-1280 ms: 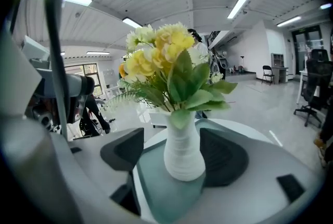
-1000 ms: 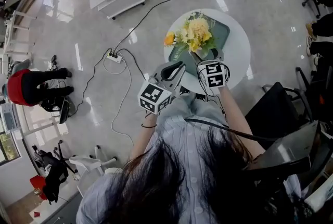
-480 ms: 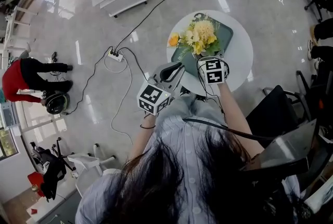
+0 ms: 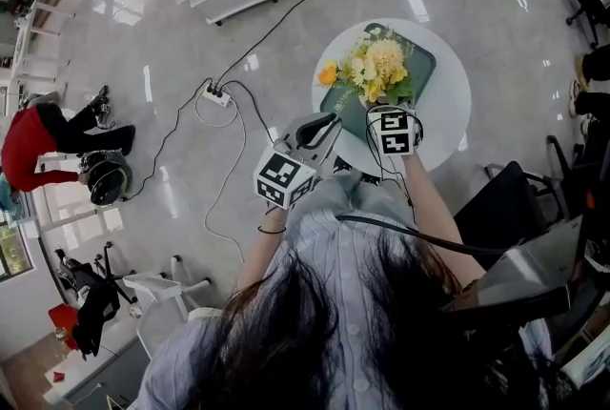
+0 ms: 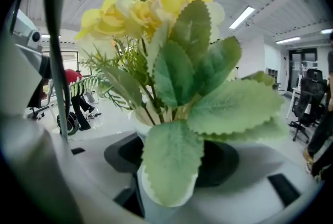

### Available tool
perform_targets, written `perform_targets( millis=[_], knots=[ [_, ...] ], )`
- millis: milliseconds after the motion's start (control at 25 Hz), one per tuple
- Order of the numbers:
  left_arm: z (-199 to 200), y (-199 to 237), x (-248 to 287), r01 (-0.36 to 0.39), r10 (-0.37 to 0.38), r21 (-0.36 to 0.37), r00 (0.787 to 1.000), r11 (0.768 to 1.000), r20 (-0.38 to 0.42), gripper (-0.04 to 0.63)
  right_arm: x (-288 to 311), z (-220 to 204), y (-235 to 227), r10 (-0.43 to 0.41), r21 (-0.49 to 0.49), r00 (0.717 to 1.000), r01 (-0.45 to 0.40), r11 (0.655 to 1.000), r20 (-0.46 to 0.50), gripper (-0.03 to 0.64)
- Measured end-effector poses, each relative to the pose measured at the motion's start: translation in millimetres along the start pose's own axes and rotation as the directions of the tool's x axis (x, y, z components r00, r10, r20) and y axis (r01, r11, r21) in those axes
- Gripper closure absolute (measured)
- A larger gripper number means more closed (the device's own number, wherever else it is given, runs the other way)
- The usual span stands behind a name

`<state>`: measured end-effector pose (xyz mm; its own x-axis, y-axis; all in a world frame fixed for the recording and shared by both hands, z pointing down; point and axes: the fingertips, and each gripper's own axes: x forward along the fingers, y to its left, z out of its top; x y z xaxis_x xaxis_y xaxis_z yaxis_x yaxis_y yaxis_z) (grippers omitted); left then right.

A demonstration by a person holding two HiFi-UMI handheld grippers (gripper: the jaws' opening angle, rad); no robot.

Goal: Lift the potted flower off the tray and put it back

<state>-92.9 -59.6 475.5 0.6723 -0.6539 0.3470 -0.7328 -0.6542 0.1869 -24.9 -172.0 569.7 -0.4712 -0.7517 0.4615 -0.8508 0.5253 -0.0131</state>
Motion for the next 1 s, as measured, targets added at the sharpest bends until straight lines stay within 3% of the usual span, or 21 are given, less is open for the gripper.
perform_targets(
  millis=[1000],
  knots=[
    [-1, 13, -3, -0.019, 0.019, -0.002, 1.0, 1.0, -0.013, 0.554, -10, 36, 4, 0.01, -0.005, 0.99, -0.01, 1.0, 0.143, 0.354]
  ],
)
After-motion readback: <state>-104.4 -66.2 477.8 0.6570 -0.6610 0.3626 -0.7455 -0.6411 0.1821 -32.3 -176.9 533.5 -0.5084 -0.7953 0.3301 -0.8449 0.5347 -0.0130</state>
